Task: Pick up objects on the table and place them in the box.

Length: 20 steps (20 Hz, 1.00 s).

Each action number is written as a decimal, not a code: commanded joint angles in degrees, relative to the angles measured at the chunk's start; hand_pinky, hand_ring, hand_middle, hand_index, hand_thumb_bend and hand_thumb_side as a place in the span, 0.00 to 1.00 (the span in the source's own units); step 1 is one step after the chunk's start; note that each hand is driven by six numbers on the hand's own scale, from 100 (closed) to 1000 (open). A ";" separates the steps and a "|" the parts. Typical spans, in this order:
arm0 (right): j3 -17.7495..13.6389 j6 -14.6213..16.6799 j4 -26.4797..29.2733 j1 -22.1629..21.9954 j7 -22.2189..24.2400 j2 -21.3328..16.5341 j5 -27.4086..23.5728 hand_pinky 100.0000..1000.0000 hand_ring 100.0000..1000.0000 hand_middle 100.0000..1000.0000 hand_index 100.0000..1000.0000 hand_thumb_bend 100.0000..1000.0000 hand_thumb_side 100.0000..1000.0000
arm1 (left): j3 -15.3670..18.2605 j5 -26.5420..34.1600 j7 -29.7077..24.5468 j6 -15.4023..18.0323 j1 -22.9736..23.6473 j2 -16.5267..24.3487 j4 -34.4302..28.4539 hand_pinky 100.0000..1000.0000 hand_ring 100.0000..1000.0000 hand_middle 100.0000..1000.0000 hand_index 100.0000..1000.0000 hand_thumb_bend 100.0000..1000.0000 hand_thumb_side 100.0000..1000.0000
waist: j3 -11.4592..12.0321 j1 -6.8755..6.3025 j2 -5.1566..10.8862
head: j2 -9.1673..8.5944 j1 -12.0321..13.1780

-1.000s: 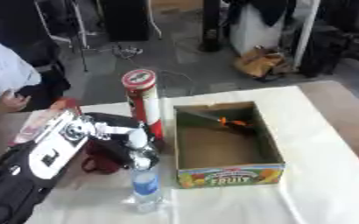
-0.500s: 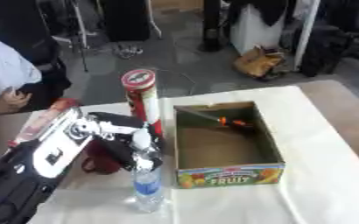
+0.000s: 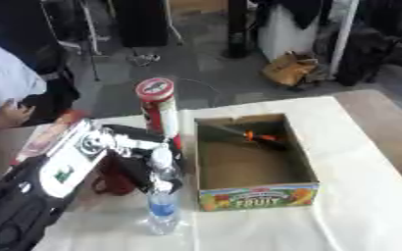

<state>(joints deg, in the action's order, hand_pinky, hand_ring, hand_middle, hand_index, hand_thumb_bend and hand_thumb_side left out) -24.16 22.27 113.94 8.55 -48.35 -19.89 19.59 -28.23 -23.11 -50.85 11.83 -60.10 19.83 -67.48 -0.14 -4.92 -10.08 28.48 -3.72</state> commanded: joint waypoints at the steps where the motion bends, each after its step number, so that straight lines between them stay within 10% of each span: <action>1: 0.06 3.81 0.65 0.28 -3.61 -1.75 -0.20 0.72 0.82 0.66 0.71 0.00 1.00 | 0.24 0.33 -1.12 0.19 -1.63 1.00 -0.47 0.00 0.16 0.28 0.47 0.00 0.34 | 0.06 0.23 1.04 | 0.04 0.16; 20: 0.20 4.29 0.65 0.01 -3.61 -1.71 -0.40 0.72 0.82 0.66 0.71 0.00 1.00 | 0.31 13.27 -1.12 -14.42 -1.94 0.35 -1.65 0.00 0.06 0.16 0.45 0.00 0.45 | 0.08 0.86 1.05 | -0.02 0.58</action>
<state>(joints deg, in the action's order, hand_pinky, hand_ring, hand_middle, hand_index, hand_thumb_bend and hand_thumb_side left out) -23.86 22.50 113.94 8.25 -48.13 -19.90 19.53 -28.57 -10.86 -51.98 -1.67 -60.59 19.70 -67.77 -0.07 -4.45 -10.04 28.51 -3.25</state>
